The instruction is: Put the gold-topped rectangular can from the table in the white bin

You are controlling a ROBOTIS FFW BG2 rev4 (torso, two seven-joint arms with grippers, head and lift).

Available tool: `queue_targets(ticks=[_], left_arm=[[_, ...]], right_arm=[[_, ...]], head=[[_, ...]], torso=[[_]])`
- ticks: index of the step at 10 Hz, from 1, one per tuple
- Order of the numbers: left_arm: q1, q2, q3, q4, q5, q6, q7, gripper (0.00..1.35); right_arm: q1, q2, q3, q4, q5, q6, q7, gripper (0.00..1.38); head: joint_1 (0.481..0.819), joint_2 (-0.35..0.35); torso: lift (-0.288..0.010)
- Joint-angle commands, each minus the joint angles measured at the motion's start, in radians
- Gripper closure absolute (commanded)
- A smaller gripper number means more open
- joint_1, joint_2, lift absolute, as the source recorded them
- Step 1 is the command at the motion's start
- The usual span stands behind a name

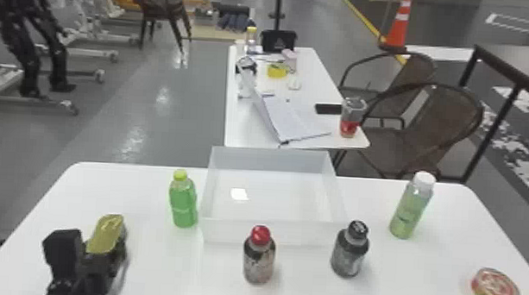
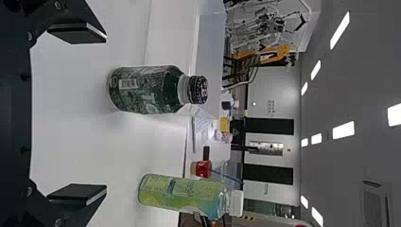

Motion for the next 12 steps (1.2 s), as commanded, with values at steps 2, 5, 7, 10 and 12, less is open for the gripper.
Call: queue_targets(ticks=[2, 5, 7, 10, 12], left_arm=[[-0.003, 0.002, -0.004, 0.001, -0.010, 0.009, 0.000, 0.83], [0.003, 0.002, -0.009, -0.002, -0.007, -0.009, -0.005, 0.82], [0.054, -0.004, -0.027, -0.129, -0.042, -0.009, -0.005, 0.82], [0.132, -0.042, -0.065, -0.398, -0.057, 0.014, -0.006, 0.82], [0.132, -0.038, -0.127, -0.514, -0.019, 0.057, -0.009, 0.82]], right_arm=[[-0.001, 0.001, 0.000, 0.001, -0.002, 0.000, 0.001, 0.17], [0.000, 0.001, 0.000, 0.005, -0.008, 0.000, 0.001, 0.17], [0.000, 0.001, 0.000, 0.005, -0.008, 0.000, 0.001, 0.17], [0.000, 0.001, 0.000, 0.008, -0.009, 0.000, 0.001, 0.17], [-0.001, 0.001, 0.006, 0.010, -0.009, 0.001, 0.001, 0.17]], head=[[0.549, 0.000], [0.549, 0.000], [0.549, 0.000], [0.549, 0.000], [0.549, 0.000]], torso=[[-0.100], [-0.100], [-0.100], [-0.100], [-0.100]])
